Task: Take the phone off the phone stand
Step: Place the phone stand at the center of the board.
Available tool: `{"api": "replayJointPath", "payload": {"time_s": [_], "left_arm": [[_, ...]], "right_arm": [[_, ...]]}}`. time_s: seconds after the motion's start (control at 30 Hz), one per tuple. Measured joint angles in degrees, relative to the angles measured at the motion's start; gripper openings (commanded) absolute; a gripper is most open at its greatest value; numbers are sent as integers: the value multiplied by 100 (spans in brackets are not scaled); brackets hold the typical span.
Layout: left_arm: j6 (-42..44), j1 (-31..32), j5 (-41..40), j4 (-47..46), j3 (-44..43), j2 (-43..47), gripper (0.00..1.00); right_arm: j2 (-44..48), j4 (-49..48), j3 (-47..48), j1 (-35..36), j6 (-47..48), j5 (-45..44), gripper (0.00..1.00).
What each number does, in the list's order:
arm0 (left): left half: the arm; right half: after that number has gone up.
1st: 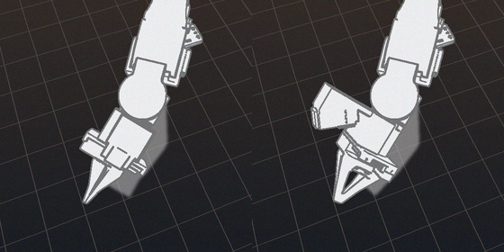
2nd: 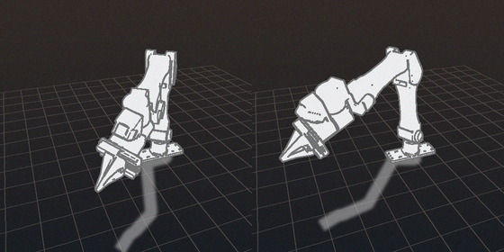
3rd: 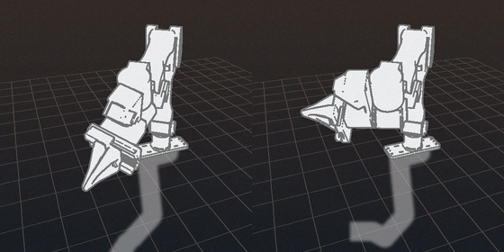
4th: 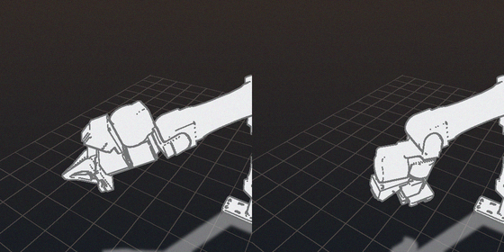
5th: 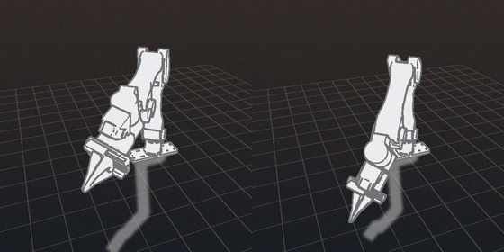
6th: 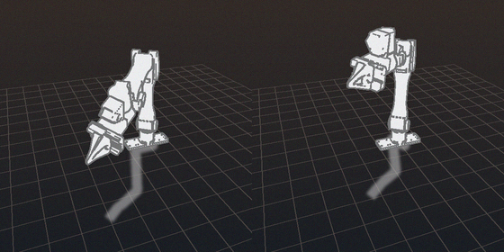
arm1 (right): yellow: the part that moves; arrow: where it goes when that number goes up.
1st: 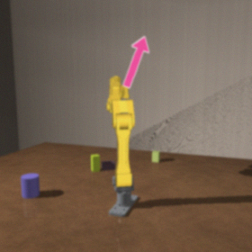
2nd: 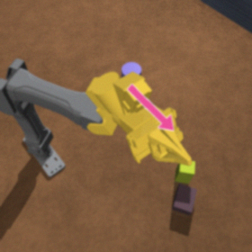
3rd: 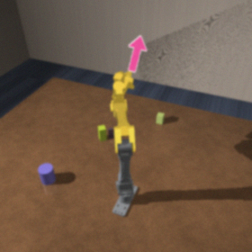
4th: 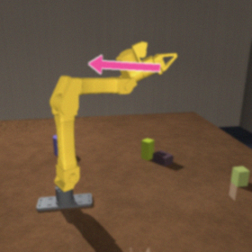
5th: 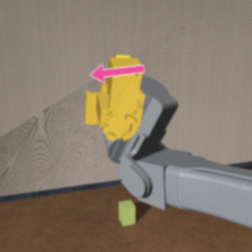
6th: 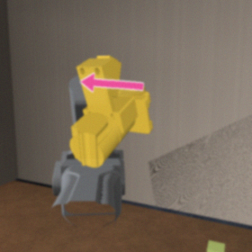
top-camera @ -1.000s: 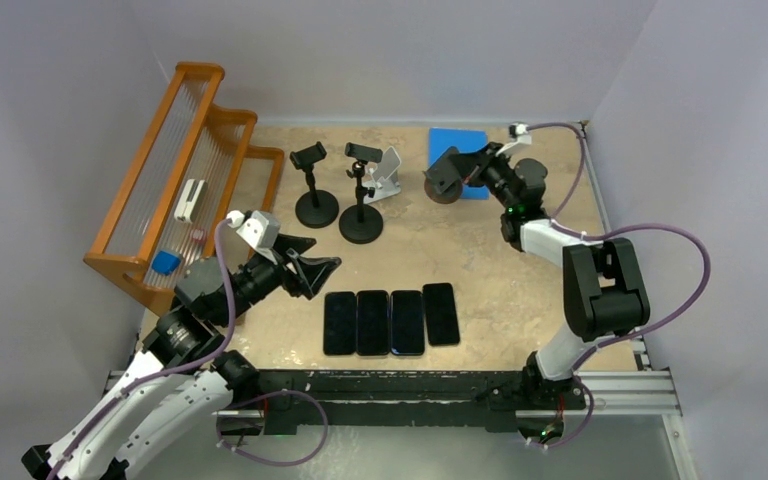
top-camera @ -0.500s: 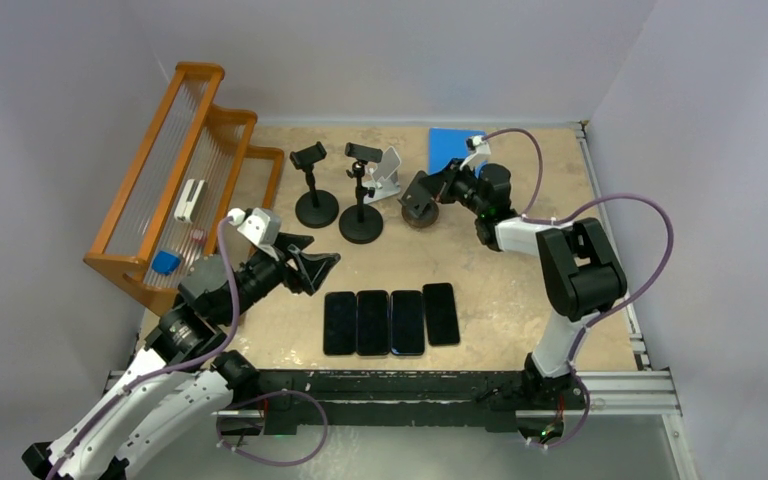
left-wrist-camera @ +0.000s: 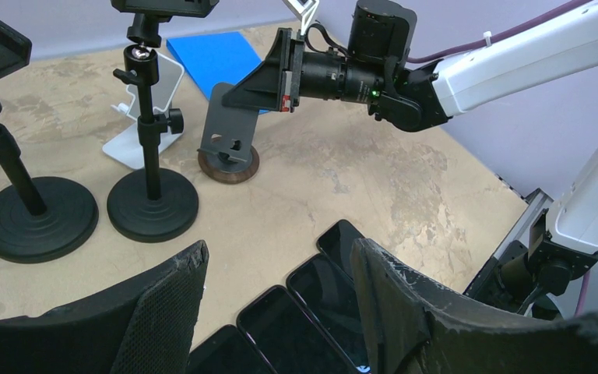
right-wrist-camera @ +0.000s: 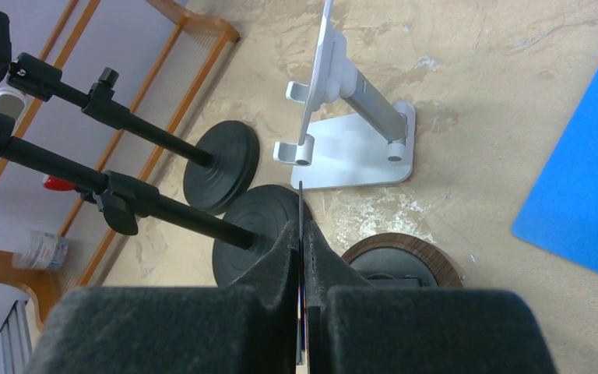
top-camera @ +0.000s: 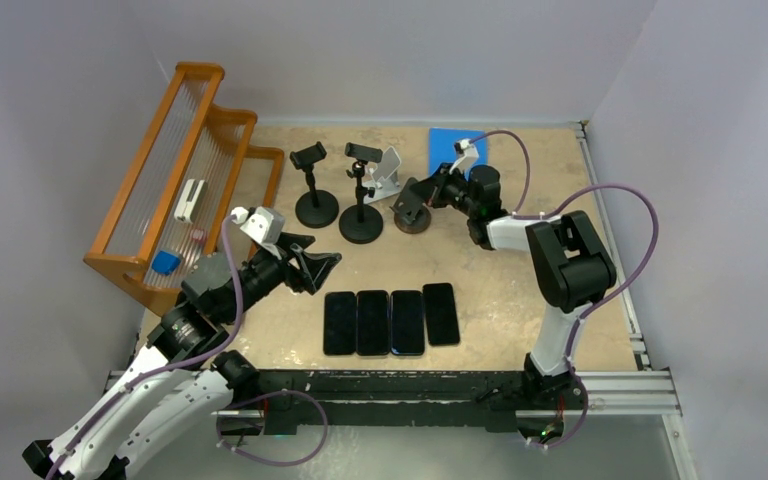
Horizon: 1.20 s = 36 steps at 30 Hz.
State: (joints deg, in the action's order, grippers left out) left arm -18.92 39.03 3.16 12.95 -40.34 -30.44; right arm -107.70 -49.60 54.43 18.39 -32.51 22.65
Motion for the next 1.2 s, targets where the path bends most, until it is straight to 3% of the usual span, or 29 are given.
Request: {"api": "replayJointPath", "payload": {"time_s": [0.23,0.67,0.7,1.03,1.1,1.2], "left_arm": [[0,0,0,0,0,-17,65],[-7,0,-35,0,0,-20,67],[-17,0,-44,2,0,-20,68],[-330,0,-258,-4,0,-87,76],[-442,0,-365,-2,0,-175,76],[-608,0,-522,4,0,-372,78]], "right_arm": [[0,-70,0,0,-7,-2,33],[175,0,-363,-2,0,-251,74],[297,66,-459,-2,0,-369,82],[2323,973,-809,-2,-201,-2723,88],[2730,1130,-833,-2,-313,-3156,97],[3482,1443,-964,0,-627,-3862,99]]}}
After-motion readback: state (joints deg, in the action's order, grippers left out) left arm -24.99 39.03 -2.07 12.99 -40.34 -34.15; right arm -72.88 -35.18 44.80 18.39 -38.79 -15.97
